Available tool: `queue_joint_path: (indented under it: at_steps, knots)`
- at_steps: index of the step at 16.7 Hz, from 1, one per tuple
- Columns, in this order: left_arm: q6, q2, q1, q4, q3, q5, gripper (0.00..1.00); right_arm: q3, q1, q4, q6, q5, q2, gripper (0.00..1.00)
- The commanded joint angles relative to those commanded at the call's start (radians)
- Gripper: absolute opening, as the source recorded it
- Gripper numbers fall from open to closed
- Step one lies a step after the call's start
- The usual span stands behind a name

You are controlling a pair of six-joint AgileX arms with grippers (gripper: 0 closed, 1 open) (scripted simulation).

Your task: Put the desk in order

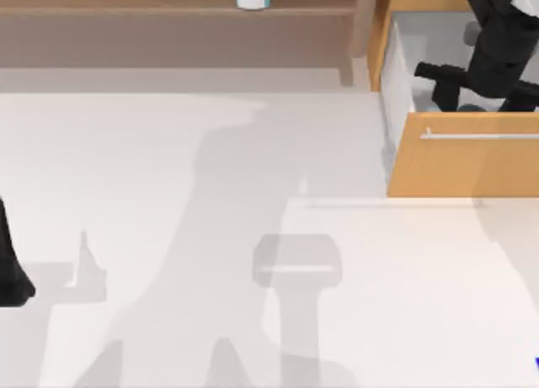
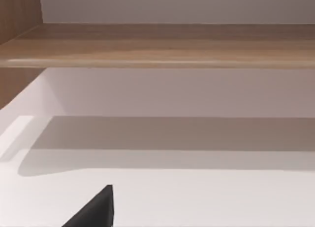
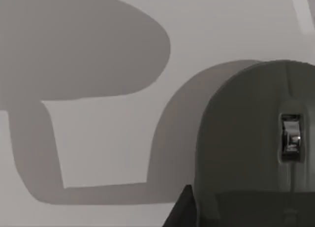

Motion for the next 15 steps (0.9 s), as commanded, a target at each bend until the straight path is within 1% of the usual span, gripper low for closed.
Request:
queue_joint_path:
  at_steps: [5, 8, 11, 15]
  knots:
    - [0.000, 0.000, 0.000, 0.000, 0.000, 0.000, 1.00, 0.000, 0.001, 0.000, 0.002, 0.000, -0.001, 0.00]
    - [0.000, 0.000, 0.000, 0.000, 0.000, 0.000, 1.00, -0.008, 0.002, -0.016, -0.015, 0.006, -0.043, 0.00]
    - [0.000, 0.000, 0.000, 0.000, 0.000, 0.000, 1.00, -0.059, 0.005, -0.020, -0.057, 0.012, -0.130, 0.00]
    - [0.000, 0.000, 0.000, 0.000, 0.000, 0.000, 1.00, -0.153, 0.007, 0.030, -0.133, 0.007, -0.322, 0.00]
